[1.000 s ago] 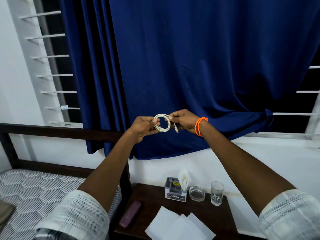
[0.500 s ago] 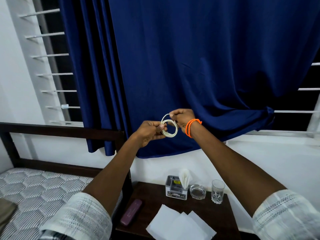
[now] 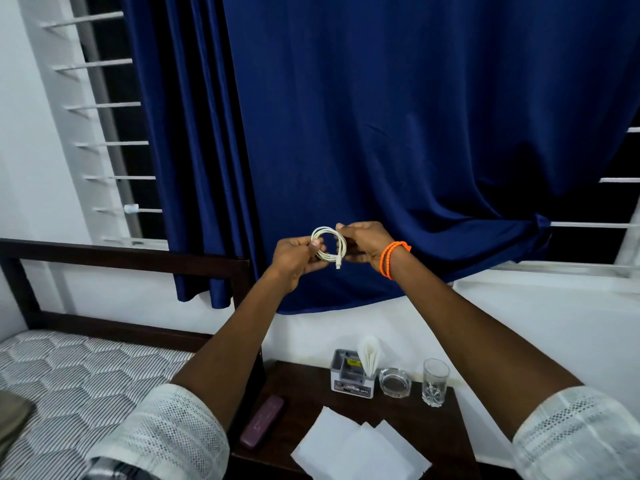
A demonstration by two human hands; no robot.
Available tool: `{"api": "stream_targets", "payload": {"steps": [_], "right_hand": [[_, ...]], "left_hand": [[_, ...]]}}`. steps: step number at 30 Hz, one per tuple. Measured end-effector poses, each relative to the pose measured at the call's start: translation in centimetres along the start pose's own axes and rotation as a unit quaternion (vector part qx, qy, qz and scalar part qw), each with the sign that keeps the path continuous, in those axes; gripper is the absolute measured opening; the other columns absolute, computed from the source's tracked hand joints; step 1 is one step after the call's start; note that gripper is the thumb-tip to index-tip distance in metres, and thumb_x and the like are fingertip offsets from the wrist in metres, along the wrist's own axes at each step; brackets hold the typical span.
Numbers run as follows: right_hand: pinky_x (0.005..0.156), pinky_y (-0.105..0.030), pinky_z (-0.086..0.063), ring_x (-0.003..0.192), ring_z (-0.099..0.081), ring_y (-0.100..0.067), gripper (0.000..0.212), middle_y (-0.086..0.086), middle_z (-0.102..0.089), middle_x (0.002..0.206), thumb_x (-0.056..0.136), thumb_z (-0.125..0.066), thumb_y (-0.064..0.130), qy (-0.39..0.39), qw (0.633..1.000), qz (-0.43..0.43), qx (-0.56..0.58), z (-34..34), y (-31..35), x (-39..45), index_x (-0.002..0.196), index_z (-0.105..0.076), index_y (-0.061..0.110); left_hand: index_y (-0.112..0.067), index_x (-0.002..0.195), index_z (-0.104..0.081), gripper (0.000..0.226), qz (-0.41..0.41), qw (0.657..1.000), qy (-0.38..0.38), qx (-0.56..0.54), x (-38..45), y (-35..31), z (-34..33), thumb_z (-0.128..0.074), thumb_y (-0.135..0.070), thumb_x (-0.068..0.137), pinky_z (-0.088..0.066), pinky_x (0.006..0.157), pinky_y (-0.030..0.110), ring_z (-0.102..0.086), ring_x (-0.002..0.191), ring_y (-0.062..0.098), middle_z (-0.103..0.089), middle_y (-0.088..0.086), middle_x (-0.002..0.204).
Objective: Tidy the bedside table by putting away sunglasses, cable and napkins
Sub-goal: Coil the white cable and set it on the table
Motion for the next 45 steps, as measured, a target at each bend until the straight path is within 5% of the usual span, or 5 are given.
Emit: {"api": "stream_targets", "payload": {"steps": [7, 11, 16, 33, 45], "right_hand": [[0.075, -0.041, -0.064, 0.083, -0.074, -0.021, 0.031, -0.011, -0.076, 0.090, 0.073, -0.087, 0.019, 0.038, 0.988, 0.086, -0.120, -1.2, 1.0, -0.9, 0.098, -0.072, 0.011], [0.072, -0.040, -0.063, 0.073, -0.069, -0.024, 0.025, -0.010, -0.070, 0.077, 0.078, -0.080, 0.000, 0.034, 0.993, 0.089, -0.072, -1.6, 0.8, -0.8, 0.101, -0.071, 0.006], [0.073, -0.041, -0.062, 0.065, -0.065, -0.016, 0.027, -0.007, -0.069, 0.073, 0.085, -0.077, 0.008, 0.022, 0.997, 0.079, -0.010, -1.7, -0.6, -0.7, 0.110, -0.068, 0.002], [0.067, -0.035, -0.063, 0.067, -0.070, -0.022, 0.019, -0.014, -0.070, 0.079, 0.085, -0.077, 0.002, -0.067, 0.960, -0.111, 0.247, -5.4, -13.7, -1.5, 0.098, -0.064, 0.001], [0.065, -0.035, -0.063, 0.073, -0.074, -0.026, 0.025, -0.016, -0.073, 0.082, 0.084, -0.078, 0.004, -0.055, 0.962, -0.201, 0.175, -9.2, -25.0, -2.0, 0.101, -0.061, 0.005]], "left_hand": [[-0.002, 0.097, -0.073, 0.012, -0.015, 0.997, -0.052, -0.050, 0.4, 0.1, 0.8, -0.064, -0.009, 0.101, -0.064, 0.074, 0.035, -0.076, 0.086, 0.024, -0.075, 0.012, 0.091], [0.000, 0.098, -0.072, 0.012, -0.002, 0.995, -0.058, -0.078, 0.0, 0.4, 0.8, -0.063, -0.007, 0.101, -0.064, 0.072, 0.036, -0.076, 0.081, 0.023, -0.073, 0.012, 0.091], [0.002, 0.098, -0.070, 0.012, 0.027, 0.990, -0.064, -0.120, -0.2, 1.0, 1.2, -0.060, -0.003, 0.101, -0.064, 0.066, 0.033, -0.076, 0.076, 0.023, -0.073, 0.013, 0.088], [-0.009, 0.100, -0.071, 0.006, 0.177, 0.977, -0.034, -0.112, -1.8, 11.5, 2.7, -0.069, -0.015, 0.098, -0.061, 0.069, 0.025, -0.070, 0.081, 0.015, -0.075, 0.007, 0.094], [-0.003, 0.089, -0.069, 0.009, 0.225, 0.960, -0.147, -0.076, -3.5, 22.5, 8.3, -0.066, -0.001, 0.097, -0.062, 0.061, 0.027, -0.066, 0.073, 0.020, -0.070, 0.014, 0.085]]}}
Point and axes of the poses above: each hand's wrist, its own x-axis towards the middle knuckle, its own z-axis out of the back of the hand, y = z × x, the point moved 8 cm from there along x, towards the middle knuckle
